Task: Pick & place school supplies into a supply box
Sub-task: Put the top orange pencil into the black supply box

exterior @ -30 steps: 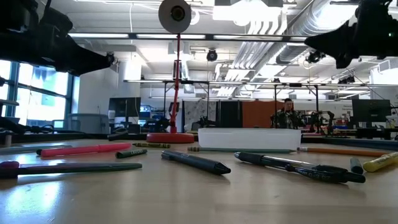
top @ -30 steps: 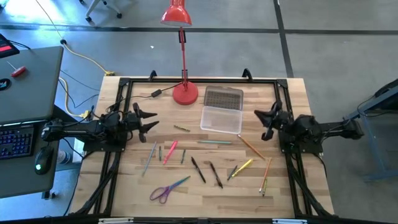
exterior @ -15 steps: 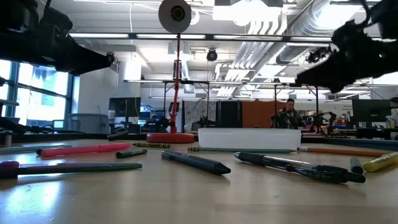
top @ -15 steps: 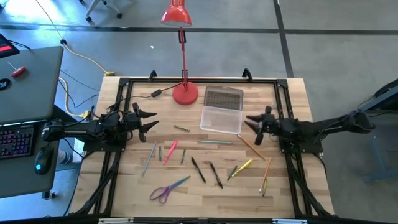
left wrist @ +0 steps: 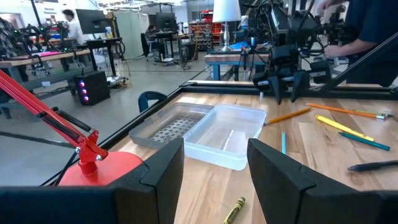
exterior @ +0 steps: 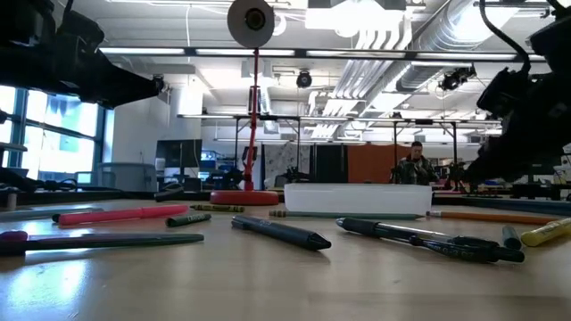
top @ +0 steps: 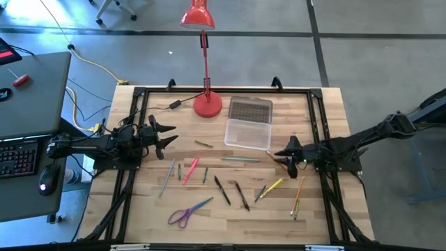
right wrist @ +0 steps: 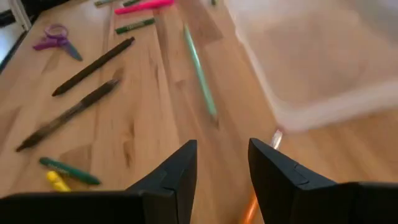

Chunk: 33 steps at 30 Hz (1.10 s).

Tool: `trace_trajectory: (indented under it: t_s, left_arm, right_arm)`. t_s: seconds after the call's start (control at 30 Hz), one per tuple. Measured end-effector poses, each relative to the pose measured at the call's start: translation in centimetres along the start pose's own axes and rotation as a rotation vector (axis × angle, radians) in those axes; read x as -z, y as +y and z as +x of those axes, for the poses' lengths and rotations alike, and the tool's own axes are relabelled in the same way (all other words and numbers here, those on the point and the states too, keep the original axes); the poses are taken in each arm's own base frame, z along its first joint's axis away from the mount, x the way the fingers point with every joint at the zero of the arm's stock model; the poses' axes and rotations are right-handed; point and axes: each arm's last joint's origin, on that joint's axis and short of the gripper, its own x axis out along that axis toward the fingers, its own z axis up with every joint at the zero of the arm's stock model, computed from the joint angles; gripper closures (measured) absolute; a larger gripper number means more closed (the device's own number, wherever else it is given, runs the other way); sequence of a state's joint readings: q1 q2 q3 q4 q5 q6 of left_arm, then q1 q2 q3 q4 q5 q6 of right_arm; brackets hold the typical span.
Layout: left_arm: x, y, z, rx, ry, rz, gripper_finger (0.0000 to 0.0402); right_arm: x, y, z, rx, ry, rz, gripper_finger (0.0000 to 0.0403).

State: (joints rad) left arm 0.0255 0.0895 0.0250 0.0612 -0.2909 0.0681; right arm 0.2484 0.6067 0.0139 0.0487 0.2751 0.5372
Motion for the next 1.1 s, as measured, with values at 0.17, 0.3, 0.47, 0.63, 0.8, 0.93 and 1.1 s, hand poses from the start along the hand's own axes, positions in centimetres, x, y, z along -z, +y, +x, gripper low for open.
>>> trace_trajectory:
  t_s: [0.17, 0.3, 0.47, 0.63, 0.8, 0.93, 1.1]
  left_arm:
    - [0.0, 0.0, 0.0, -0.013, 0.002, 0.001, 0.0192]
    - [0.0, 0.1, 0.0, -0.026, 0.003, 0.001, 0.0192]
    - [0.0, 0.1, 0.0, -0.029, 0.004, 0.001, 0.0192]
    - [0.0, 0.1, 0.0, -0.029, 0.005, 0.002, 0.0192]
    - [0.0, 0.1, 0.0, -0.029, 0.005, 0.002, 0.0192]
    - [0.0, 0.1, 0.0, -0.029, 0.006, 0.002, 0.0192]
    - [0.0, 0.1, 0.0, -0.029, 0.006, 0.002, 0.0192]
  right_arm:
    - [0.3, -0.1, 0.2, 0.052, 0.012, 0.019, 0.0279]
    - [0.6, -0.6, 0.6, 0.186, -0.010, 0.089, 0.0279]
    - [1.6, -0.8, 1.2, 0.210, 0.092, 0.098, 0.0279]
    - [1.9, -0.8, 1.9, 0.239, 0.097, 0.110, 0.0279]
    - [1.8, -0.6, 2.4, 0.224, 0.075, 0.099, 0.0279]
    - [1.4, -0.3, 2.7, 0.218, 0.082, 0.075, 0.0279]
    - [0.8, 0.3, 3.2, 0.207, 0.094, 0.063, 0.0279]
